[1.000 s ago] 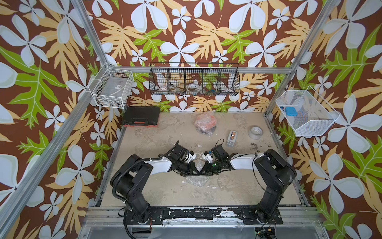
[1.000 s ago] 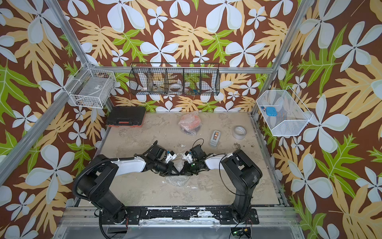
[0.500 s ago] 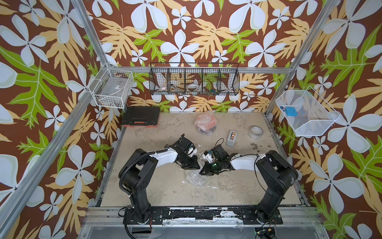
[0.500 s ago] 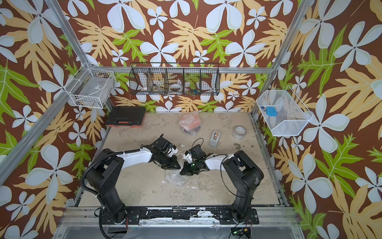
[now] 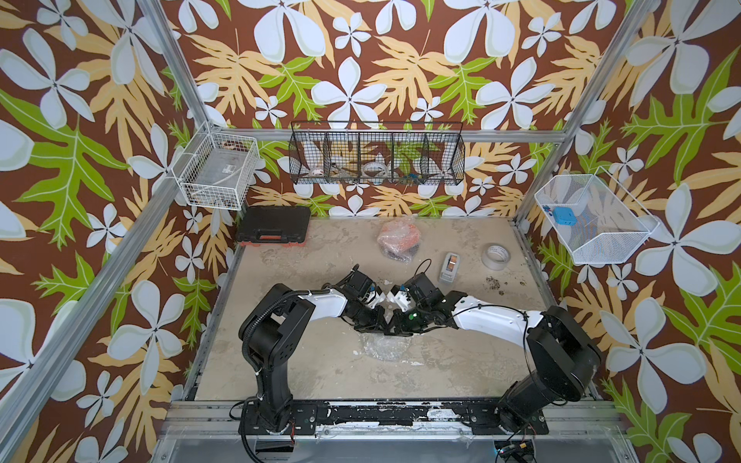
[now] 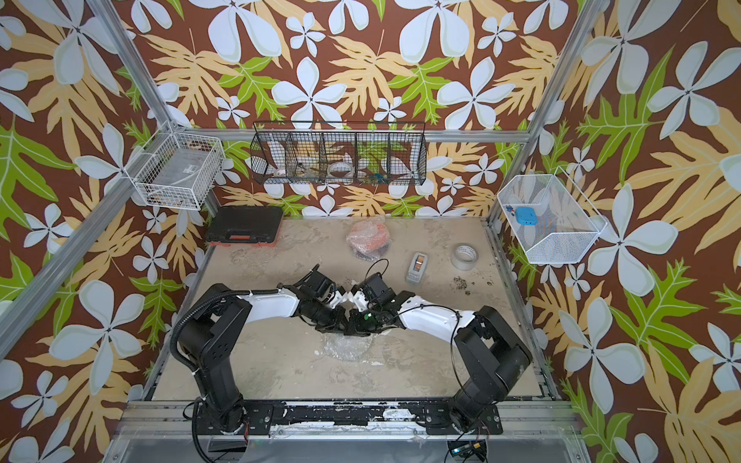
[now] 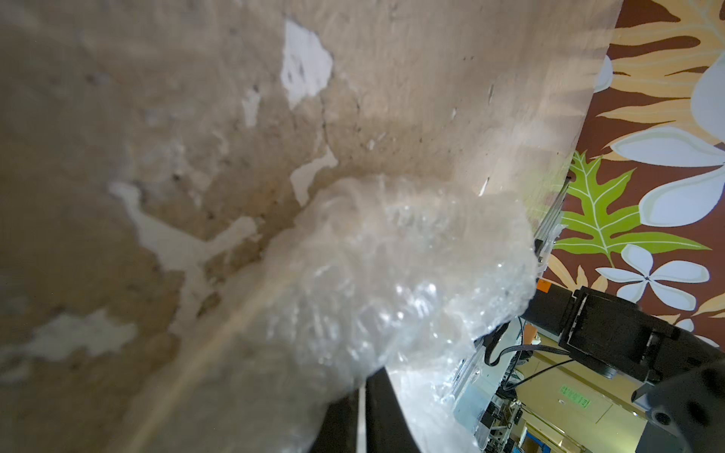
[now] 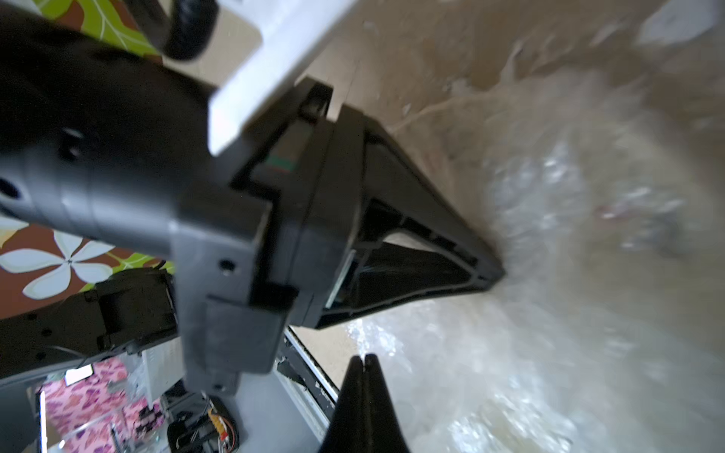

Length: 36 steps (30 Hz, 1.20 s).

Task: Wrap dinner plates in bubble wrap
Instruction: Wrap the plate in the bubble wrap.

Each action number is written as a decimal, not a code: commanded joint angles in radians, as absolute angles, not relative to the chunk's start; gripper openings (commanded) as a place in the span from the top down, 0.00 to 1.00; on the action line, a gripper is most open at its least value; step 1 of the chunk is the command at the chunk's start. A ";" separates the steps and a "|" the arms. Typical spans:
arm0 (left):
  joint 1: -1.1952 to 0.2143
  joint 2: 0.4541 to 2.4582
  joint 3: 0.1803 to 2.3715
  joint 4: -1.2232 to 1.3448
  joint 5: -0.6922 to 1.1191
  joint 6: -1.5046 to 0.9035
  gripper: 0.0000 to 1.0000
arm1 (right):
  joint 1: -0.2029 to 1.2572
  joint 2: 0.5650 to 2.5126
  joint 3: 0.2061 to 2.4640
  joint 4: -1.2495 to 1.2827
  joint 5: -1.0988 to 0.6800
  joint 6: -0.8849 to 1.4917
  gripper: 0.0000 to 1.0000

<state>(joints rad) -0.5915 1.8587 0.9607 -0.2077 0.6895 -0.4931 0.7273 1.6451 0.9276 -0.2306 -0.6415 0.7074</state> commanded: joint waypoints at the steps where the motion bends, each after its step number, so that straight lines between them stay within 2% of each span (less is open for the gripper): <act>1: -0.595 1.869 0.948 -0.315 0.590 -0.482 0.90 | 0.738 1.709 0.902 -0.224 -0.690 0.702 0.95; 8: -0.585 1.799 0.921 -0.358 0.487 -0.501 0.89 | 0.726 1.811 0.841 -0.380 -0.454 0.618 0.98; 14: -0.587 1.712 0.889 -0.352 0.491 -0.542 0.87 | 0.717 1.791 0.857 -0.377 -0.441 0.571 0.99; 19: -0.624 1.711 0.916 -0.295 0.630 -0.580 0.78 | 0.716 1.792 0.867 -0.362 -0.469 0.555 1.00; 23: -0.646 1.748 0.868 -0.266 0.623 -0.582 0.88 | 0.716 1.790 0.871 -0.366 -0.472 0.557 1.00; 26: -0.646 1.797 0.854 -0.314 0.525 -0.546 0.91 | 0.710 1.767 0.885 -0.383 -0.462 0.548 0.99; 28: -0.644 1.818 0.850 -0.321 0.505 -0.527 0.93 | 0.691 1.726 0.899 -0.388 -0.469 0.542 0.96; 31: -0.645 1.820 0.843 -0.310 0.502 -0.529 0.94 | 0.616 1.644 0.908 -0.364 -0.525 0.545 0.85; 33: -0.645 1.815 0.845 -0.309 0.506 -0.526 0.94 | 0.521 1.597 0.902 -0.318 -0.609 0.551 0.77; 36: -0.645 1.804 0.843 -0.301 0.507 -0.525 0.95 | 0.366 1.577 0.898 -0.246 -0.719 0.554 0.74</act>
<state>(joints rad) -0.6407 1.7920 0.8585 -0.1699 0.6403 -0.5442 0.4389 1.5879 0.8993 -0.2985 -0.6304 0.5503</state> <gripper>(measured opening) 0.057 0.264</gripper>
